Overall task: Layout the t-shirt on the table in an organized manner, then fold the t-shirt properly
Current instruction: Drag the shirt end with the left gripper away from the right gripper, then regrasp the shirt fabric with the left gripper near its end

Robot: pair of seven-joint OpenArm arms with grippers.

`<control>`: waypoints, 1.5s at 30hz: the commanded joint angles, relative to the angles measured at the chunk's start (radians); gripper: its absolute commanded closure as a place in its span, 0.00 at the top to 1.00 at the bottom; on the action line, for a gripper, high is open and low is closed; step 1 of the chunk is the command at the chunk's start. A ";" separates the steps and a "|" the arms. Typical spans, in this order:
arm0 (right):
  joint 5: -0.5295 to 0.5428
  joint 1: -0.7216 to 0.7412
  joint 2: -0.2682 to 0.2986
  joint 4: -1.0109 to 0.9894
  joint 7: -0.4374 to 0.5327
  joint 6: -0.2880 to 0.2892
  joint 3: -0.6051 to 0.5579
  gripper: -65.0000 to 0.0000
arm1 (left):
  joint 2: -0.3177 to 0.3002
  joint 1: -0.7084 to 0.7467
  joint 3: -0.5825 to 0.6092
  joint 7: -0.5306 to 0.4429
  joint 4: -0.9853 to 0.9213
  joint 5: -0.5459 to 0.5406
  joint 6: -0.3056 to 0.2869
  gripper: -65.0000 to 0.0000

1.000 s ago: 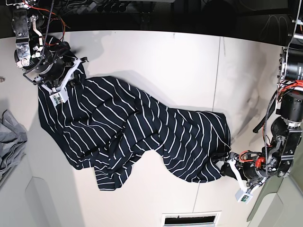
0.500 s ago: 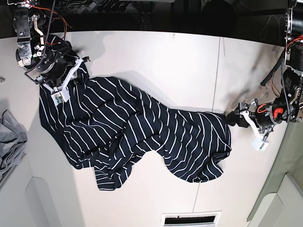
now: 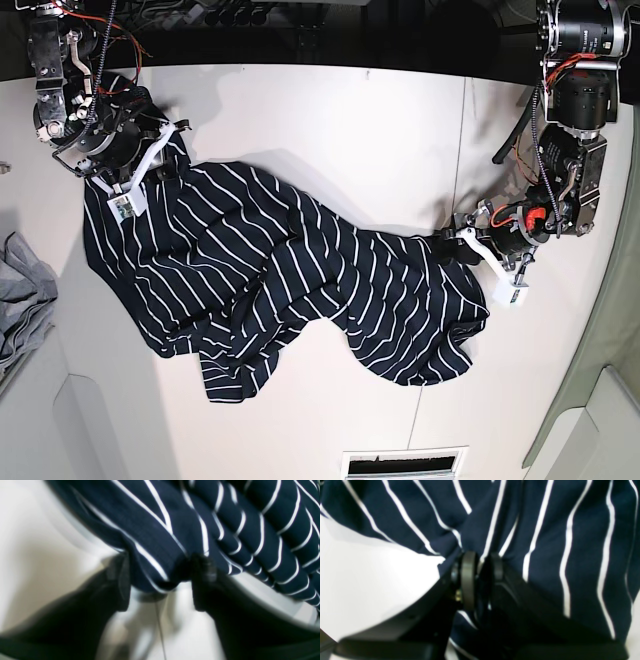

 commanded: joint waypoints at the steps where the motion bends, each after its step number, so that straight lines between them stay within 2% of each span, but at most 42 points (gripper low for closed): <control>1: -0.003 -0.001 0.006 0.002 -0.026 0.001 -0.001 0.18 | -0.014 -0.019 -0.004 -0.008 0.013 -0.006 -0.005 0.26; 2: -0.003 -0.001 0.006 0.002 -0.026 0.001 -0.001 0.18 | -0.021 -0.019 -0.004 -0.008 0.014 -0.006 -0.006 0.08; 3: -0.004 -0.001 0.006 0.002 -0.026 0.001 -0.001 0.18 | -0.032 -0.018 -0.004 -0.004 0.018 -0.012 -0.014 0.00; 5: -0.003 0.000 0.006 0.002 -0.026 0.001 -0.001 0.18 | -0.068 -0.016 -0.004 0.040 0.054 -0.069 -0.087 0.00; 7: -0.003 0.000 0.006 0.002 -0.026 0.001 -0.001 0.18 | -0.122 -0.005 -0.005 0.121 0.135 -0.179 -0.160 0.00; 9: -0.003 -0.001 0.006 0.002 -0.026 0.001 -0.001 0.18 | -0.187 0.022 -0.006 0.172 0.262 -0.265 -0.160 0.00; 12: -0.003 0.000 0.006 0.002 -0.018 0.001 -0.001 0.18 | -0.281 0.066 -0.006 0.204 0.474 -0.288 -0.160 0.00; 15: -0.003 0.000 0.006 0.002 -0.002 0.001 -0.001 0.18 | -0.352 0.089 -0.006 0.277 0.675 -0.342 -0.160 0.00; 17: -0.003 0.002 0.006 0.002 -0.002 0.001 -0.001 0.18 | -0.381 0.089 -0.006 0.280 0.790 -0.362 -0.160 0.00; 20: -0.003 0.002 0.006 0.002 -0.004 0.001 -0.001 0.18 | -0.377 0.068 -0.004 0.217 0.898 -0.340 -0.160 0.00; 23: -0.005 0.002 0.006 0.002 -0.006 0.001 -0.001 0.18 | -0.332 0.031 0.016 0.171 0.885 -0.253 -0.160 0.00; 28: -0.006 0.002 0.006 0.000 -0.006 0.001 -0.001 0.18 | -0.255 -0.040 0.112 0.163 0.666 -0.140 -0.160 0.00; 31: -0.006 0.002 0.006 0.000 -0.004 0.001 -0.001 0.18 | -0.232 -0.072 0.180 0.089 0.465 -0.074 -0.160 0.00; 32: -0.005 0.002 0.006 0.000 -0.004 0.001 -0.001 0.18 | -0.231 -0.079 0.203 0.039 0.394 -0.043 -0.160 0.05; 35: -0.003 0.002 0.006 0.000 -0.004 0.001 -0.001 0.18 | -0.232 -0.086 0.240 -0.103 0.196 0.025 -0.160 0.33; 36: -0.003 0.002 0.006 0.000 -0.004 0.001 -0.001 0.18 | -0.232 -0.087 0.239 -0.110 0.147 0.029 -0.160 0.40; 37: -0.003 0.002 0.006 0.000 -0.004 0.001 -0.001 0.18 | -0.233 -0.088 0.235 -0.096 0.112 0.027 -0.157 0.43; 38: -0.003 0.002 0.006 0.000 -0.004 0.001 -0.001 0.18 | -0.237 -0.088 0.228 -0.069 0.095 0.016 -0.153 0.43; 40: -0.003 0.002 0.006 0.000 -0.004 0.001 -0.001 0.18 | -0.245 -0.086 0.198 0.031 0.095 -0.076 -0.156 0.43; 43: -0.003 0.001 0.006 0.000 -0.004 0.001 -0.001 0.18 | -0.268 -0.078 0.134 0.163 0.149 -0.314 -0.160 0.43; 45: -0.003 -0.003 0.006 0.000 -0.004 0.001 -0.001 0.18 | -0.279 -0.060 0.083 0.235 0.200 -0.417 -0.160 0.43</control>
